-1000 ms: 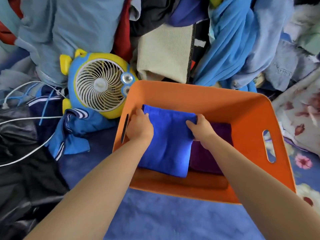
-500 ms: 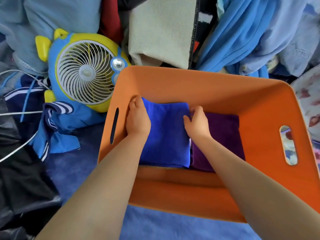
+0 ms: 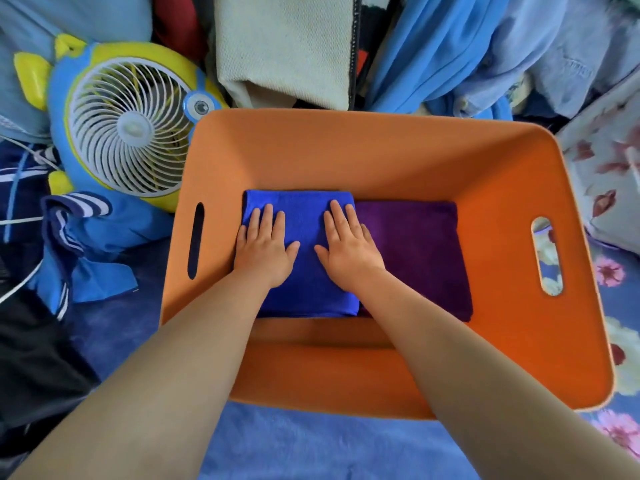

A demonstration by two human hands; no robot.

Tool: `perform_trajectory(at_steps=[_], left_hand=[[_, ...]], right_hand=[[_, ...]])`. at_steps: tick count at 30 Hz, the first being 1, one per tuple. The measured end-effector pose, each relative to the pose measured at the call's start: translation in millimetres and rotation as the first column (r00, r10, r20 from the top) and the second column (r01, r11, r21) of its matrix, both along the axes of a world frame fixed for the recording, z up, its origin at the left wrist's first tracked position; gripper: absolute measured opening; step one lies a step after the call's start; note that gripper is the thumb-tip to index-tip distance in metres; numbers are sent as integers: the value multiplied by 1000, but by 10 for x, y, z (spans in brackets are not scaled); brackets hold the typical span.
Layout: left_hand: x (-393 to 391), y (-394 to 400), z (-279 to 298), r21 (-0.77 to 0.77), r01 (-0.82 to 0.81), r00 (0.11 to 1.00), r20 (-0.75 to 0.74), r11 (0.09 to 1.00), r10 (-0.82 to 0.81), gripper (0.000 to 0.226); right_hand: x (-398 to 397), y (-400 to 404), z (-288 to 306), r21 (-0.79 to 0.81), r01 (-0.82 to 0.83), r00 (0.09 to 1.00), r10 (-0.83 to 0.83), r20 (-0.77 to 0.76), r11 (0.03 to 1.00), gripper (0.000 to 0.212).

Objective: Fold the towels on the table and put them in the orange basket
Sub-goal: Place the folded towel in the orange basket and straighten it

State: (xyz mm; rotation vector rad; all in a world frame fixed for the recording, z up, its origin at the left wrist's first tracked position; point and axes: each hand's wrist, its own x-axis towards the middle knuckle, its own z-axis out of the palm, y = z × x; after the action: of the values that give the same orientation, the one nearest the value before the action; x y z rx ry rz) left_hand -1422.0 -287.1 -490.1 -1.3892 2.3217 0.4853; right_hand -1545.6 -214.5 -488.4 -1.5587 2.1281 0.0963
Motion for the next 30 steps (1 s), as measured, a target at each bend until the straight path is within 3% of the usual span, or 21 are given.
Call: perform_trajectory(at_steps=[6, 10, 17, 23, 30], left_hand=[[-6, 15, 321, -27, 49, 999, 18, 998, -48, 56], [63, 186, 721, -109, 95, 995, 27, 990, -92, 34], [175, 709, 1557, -168, 110, 988, -86, 980, -126, 31], [269, 1541, 2410, -254, 190, 974, -69, 948, -214, 31], [406, 2434, 3485, -376, 335, 911, -107, 864, -399, 31]], right_hand=[[-63, 72, 329, 83, -88, 996, 88, 15, 993, 56], [-96, 264, 717, -46, -66, 997, 67, 28, 997, 39], [72, 869, 1486, -282, -25, 1000, 22, -12, 959, 29], [209, 1742, 2313, -407, -60, 997, 34, -72, 911, 31], [445, 2914, 3394, -505, 3, 977, -109, -181, 863, 38]])
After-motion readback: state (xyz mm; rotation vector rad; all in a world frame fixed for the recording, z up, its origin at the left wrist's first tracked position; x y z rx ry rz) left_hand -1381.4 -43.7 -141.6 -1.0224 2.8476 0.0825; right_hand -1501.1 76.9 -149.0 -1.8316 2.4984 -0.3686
